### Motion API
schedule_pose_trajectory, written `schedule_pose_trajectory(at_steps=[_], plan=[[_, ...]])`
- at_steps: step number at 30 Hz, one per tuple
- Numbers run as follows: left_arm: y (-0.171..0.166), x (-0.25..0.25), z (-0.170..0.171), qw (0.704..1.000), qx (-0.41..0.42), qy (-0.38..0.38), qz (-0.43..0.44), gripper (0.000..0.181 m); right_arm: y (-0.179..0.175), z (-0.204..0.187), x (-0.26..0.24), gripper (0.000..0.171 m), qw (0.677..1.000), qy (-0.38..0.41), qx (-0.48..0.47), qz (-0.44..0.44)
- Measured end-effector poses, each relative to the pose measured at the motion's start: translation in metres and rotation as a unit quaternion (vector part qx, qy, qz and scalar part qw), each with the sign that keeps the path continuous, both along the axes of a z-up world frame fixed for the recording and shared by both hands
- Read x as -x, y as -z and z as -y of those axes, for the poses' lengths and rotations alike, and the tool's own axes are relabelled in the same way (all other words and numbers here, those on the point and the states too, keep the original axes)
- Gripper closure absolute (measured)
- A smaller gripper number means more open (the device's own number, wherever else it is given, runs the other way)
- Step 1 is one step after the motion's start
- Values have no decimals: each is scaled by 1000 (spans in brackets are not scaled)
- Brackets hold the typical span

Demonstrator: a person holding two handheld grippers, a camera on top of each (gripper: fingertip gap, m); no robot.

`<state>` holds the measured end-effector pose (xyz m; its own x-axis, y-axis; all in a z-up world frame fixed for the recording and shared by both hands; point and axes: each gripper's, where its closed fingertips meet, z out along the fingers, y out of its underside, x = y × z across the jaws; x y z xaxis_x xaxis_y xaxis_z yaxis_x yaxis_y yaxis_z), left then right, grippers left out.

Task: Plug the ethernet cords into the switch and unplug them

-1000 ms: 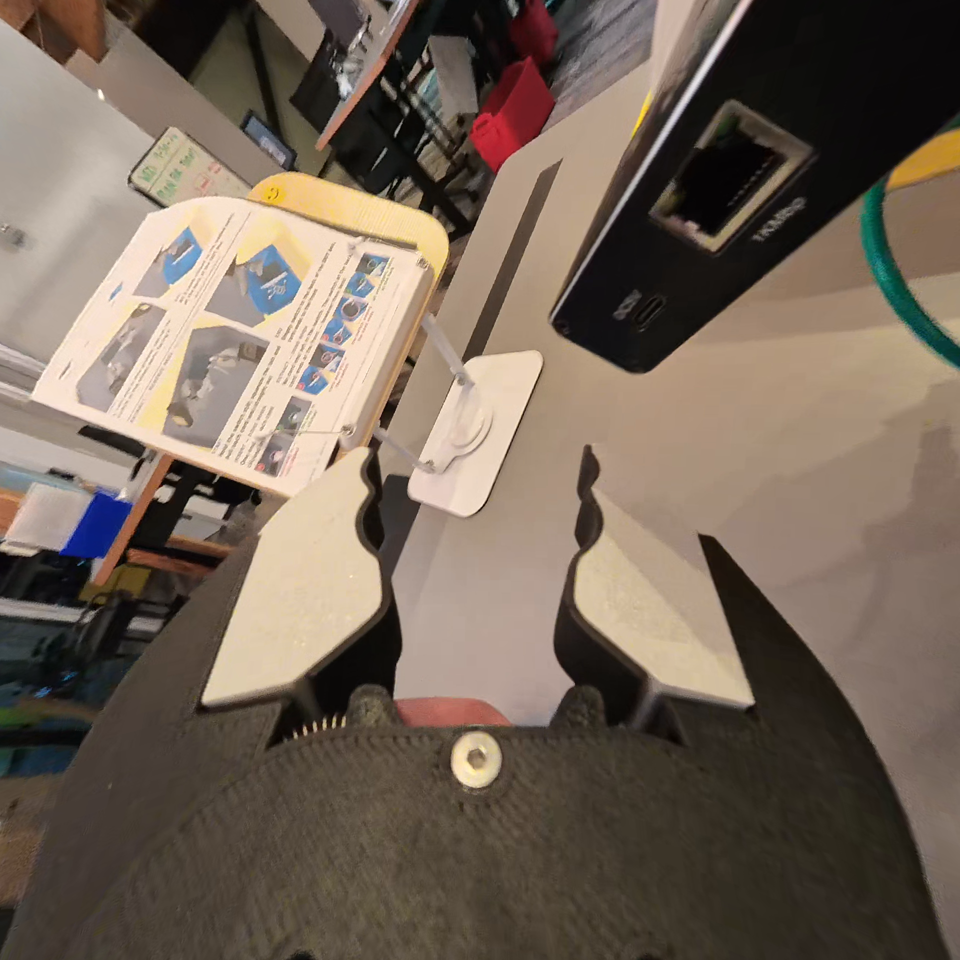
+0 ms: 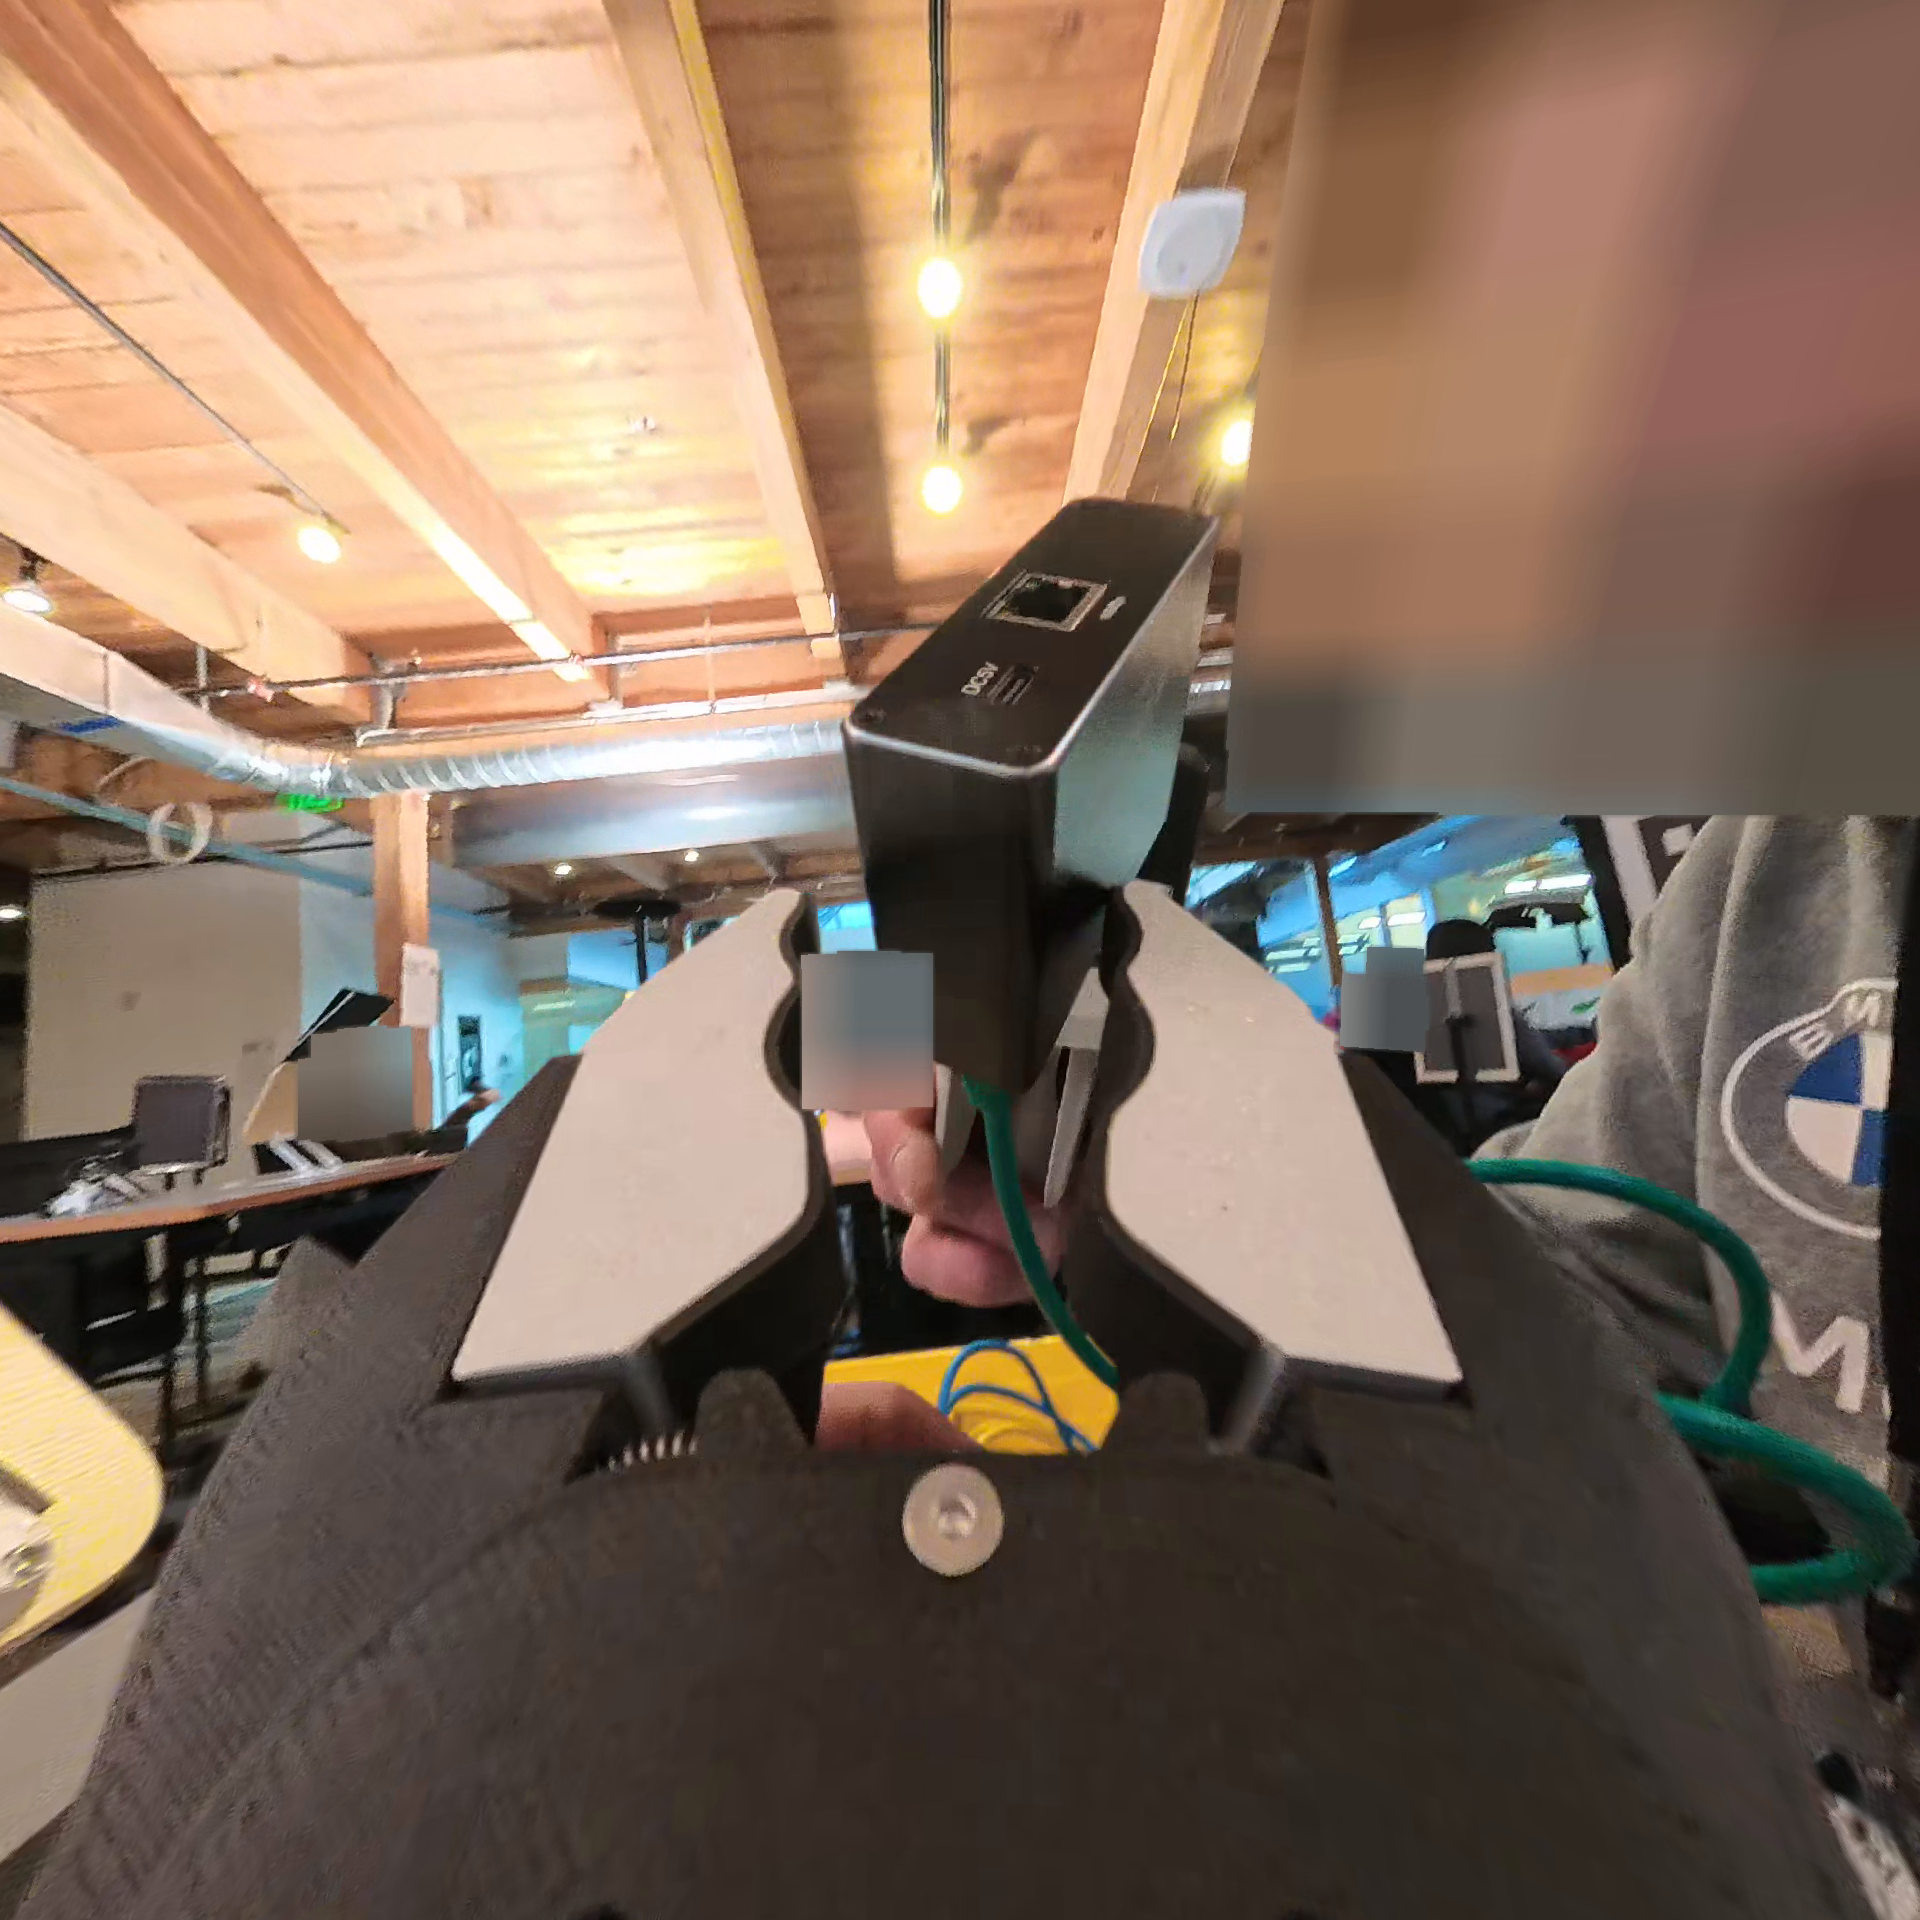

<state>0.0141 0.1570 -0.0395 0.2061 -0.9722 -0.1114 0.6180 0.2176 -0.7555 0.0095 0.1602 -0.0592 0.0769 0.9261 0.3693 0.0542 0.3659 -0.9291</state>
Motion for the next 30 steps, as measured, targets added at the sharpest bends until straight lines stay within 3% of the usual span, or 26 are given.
schedule_pose_trajectory(at_steps=[17, 26, 30], plan=[[-7, 4, 15, 999, -8, 38, 33, 138, 6, 6, 9, 161, 1000, 0, 19, 1], [-8, 12, 17, 1000, -16, -6, 0, 120, 9, 2, 0, 161, 999, -31, 39, 20], [0, 7, 19, 998, -21, -19, -59, 113, 13, 8, -2, 161, 996, -62, 53, 31]])
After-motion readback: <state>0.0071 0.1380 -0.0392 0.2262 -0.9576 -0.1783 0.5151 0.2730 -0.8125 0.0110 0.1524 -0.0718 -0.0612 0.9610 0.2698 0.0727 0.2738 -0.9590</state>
